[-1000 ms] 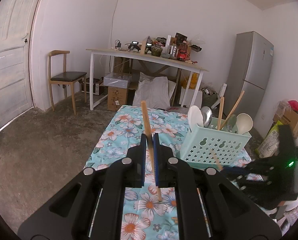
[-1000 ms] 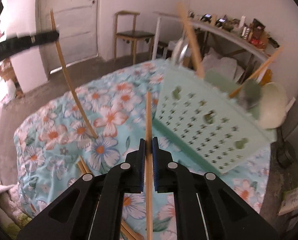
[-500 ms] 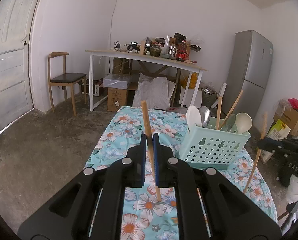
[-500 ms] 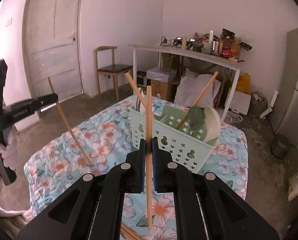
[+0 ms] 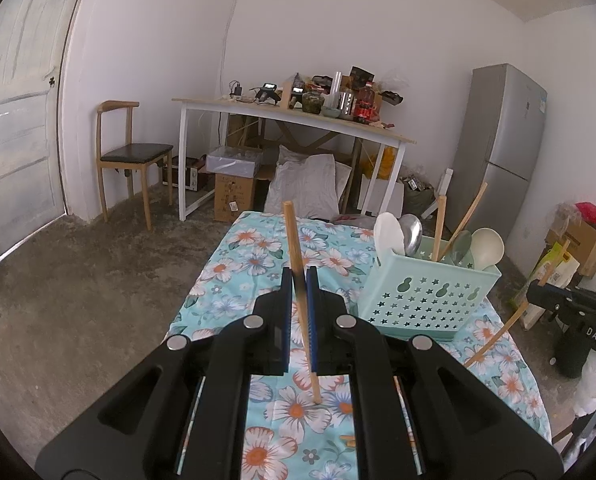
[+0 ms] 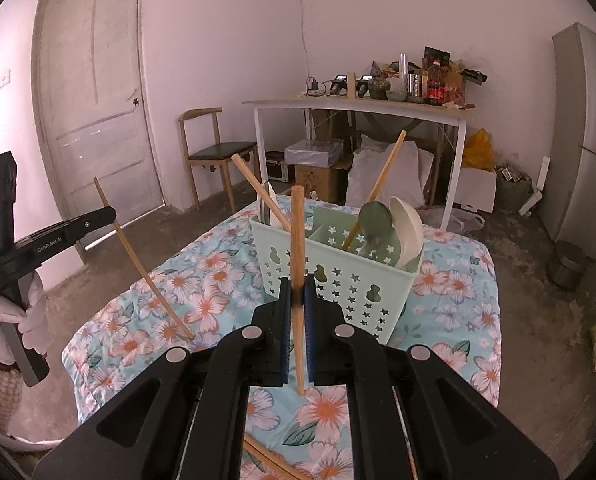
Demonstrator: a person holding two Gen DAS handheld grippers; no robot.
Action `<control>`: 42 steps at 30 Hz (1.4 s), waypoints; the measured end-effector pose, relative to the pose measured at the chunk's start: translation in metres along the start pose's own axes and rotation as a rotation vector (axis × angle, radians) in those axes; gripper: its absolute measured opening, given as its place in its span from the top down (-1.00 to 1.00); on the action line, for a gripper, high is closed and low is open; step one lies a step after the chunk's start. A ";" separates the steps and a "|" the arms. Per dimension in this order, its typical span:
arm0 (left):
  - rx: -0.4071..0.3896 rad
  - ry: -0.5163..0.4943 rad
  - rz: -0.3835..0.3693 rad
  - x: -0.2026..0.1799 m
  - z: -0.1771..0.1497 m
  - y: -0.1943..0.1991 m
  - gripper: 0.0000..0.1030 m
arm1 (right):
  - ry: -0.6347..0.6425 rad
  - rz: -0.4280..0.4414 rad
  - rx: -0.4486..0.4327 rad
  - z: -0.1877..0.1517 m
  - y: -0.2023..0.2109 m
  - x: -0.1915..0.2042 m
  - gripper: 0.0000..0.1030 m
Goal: Organize utensils
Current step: 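Raise the chopstick upright with the right tool while the left tool holds its chopstick, then lower the left tool's chopstick into the holder and open the left tool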
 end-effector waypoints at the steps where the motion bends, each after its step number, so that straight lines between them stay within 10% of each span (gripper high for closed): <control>1: 0.001 0.004 -0.001 0.000 0.000 0.000 0.89 | -0.003 0.000 0.001 -0.001 0.000 0.000 0.88; 42: -0.031 -0.154 -0.134 -0.070 0.007 0.064 0.90 | -0.279 0.160 -0.240 -0.046 0.061 -0.015 0.88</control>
Point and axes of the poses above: each gripper's, at about its wrist camera, not at the fingertips, and y roughly against the way its jaws point, x to its left, z to its top, the point moved 4 cm from there along -y, roughly the way its jaws point, and after that the axes turned 15 degrees about x, right-handed, at the moved point
